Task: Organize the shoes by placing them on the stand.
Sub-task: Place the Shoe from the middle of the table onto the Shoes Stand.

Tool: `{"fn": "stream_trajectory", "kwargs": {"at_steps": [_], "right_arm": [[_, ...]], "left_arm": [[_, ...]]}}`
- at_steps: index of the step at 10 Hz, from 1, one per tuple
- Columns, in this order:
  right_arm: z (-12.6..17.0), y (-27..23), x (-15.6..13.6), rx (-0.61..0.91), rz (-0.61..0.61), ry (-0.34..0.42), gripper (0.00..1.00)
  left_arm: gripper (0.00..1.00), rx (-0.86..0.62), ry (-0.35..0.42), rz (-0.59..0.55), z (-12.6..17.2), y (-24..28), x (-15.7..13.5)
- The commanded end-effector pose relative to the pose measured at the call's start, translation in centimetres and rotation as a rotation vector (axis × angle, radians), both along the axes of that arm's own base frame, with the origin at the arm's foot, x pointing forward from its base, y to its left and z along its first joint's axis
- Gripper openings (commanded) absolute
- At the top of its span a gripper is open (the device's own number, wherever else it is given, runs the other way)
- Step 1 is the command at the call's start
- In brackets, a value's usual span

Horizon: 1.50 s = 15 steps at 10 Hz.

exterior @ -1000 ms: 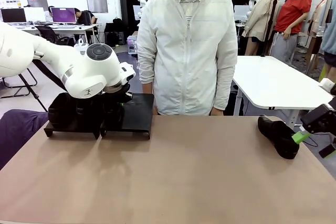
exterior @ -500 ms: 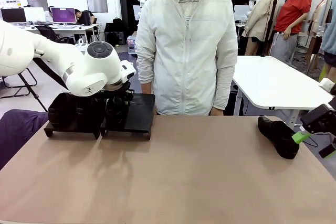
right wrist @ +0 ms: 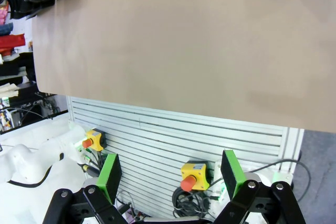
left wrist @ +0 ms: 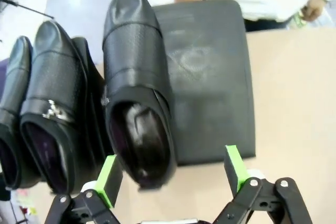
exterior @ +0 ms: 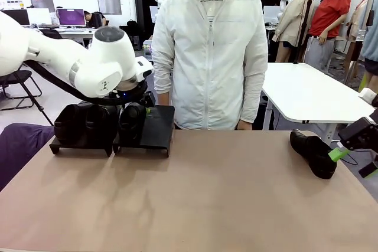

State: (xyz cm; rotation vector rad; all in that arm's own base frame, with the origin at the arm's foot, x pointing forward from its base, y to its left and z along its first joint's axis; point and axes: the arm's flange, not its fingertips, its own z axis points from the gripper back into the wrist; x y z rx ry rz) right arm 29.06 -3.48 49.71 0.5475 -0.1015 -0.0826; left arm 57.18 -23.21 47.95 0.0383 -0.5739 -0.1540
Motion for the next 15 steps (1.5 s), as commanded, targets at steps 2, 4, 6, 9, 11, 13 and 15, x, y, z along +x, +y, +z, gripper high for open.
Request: {"fn": "stream_trajectory", "kwargs": {"at_steps": [2, 4, 6, 9, 11, 13, 15], "right_arm": [[0.2, -0.1, 0.0, 0.021, 0.006, -0.005, 1.00], [0.2, -0.1, 0.0, 0.021, 0.006, -0.005, 1.00], [0.2, -0.1, 0.0, 0.021, 0.006, -0.005, 1.00], [0.2, -0.1, 0.0, 0.021, 0.006, -0.005, 1.00], [0.2, -0.1, 0.0, 0.021, 0.006, -0.005, 1.00], [0.2, -0.1, 0.0, 0.021, 0.006, -0.005, 1.00], [0.2, -0.1, 0.0, 0.021, 0.006, -0.005, 1.00]], "left_arm": [[1.00, -0.045, 0.195, -0.098, 3.9, 2.9, -1.8], [1.00, -0.237, 0.347, -0.170, 5.0, 4.2, -2.5], [1.00, -0.427, 0.533, -0.199, 5.8, 5.4, -5.5], [1.00, -0.473, 0.485, 0.055, 6.9, 9.3, -16.2], [1.00, -0.595, 0.425, 0.159, 7.0, 15.7, -24.7], [1.00, -0.740, 0.467, 0.221, 4.2, 20.9, -29.6], [1.00, -0.677, 0.526, 0.238, 0.9, 21.8, -29.0]]}}
